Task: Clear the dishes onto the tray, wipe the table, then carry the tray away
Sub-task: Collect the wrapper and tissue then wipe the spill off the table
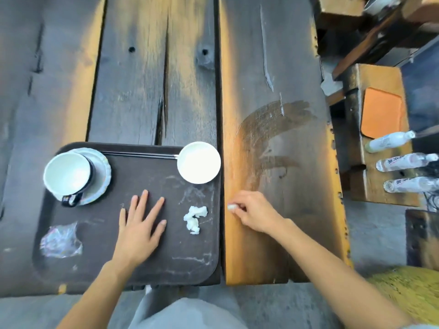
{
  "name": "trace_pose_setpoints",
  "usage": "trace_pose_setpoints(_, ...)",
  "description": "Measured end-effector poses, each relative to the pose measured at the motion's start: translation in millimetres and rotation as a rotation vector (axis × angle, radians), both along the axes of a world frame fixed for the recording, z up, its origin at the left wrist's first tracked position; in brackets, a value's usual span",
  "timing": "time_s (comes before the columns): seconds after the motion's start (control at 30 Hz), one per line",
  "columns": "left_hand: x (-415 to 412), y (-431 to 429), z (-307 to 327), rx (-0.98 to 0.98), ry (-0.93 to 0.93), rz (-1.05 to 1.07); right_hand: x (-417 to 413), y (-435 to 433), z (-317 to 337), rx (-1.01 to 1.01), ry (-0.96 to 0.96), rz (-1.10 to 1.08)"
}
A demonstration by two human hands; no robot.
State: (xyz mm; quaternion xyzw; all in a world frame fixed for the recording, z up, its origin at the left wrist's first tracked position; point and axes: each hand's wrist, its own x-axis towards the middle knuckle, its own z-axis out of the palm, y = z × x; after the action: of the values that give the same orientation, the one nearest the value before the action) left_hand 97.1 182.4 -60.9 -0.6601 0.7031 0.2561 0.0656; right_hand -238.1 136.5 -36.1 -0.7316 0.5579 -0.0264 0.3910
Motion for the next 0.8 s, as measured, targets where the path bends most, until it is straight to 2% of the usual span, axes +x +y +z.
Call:
trace_pose_setpoints(0.1,7.3,18.2,4.2,0.079,-0.048,-0.012,8.1,34.6,2.9,0.172,-0.025,-0.107)
trace_pose_setpoints(0.23,19.7,33.5,8.9,0.169,-0.086,-0.025,33.9,55.7,9.9,0.096,-0.058,-0.431)
trace_pose_setpoints(0.3,24.4,36.9,12.5,0.21,-0.099,-0.034,51.2,59.4,13.9,0.067,-0.078,-0.522)
trace_pose_setpoints(0.5,42.0,60.1,18.4,0.276,-0.115,-0.032,103.4,63.3,15.9,-0.02,-0.091,-0.555)
trace_pose_setpoints(0.8,46.7,52.9,18.9,0.325,-0.099,-0.073,128.4,67.3,9.6,0.04,-0.023,-0.629)
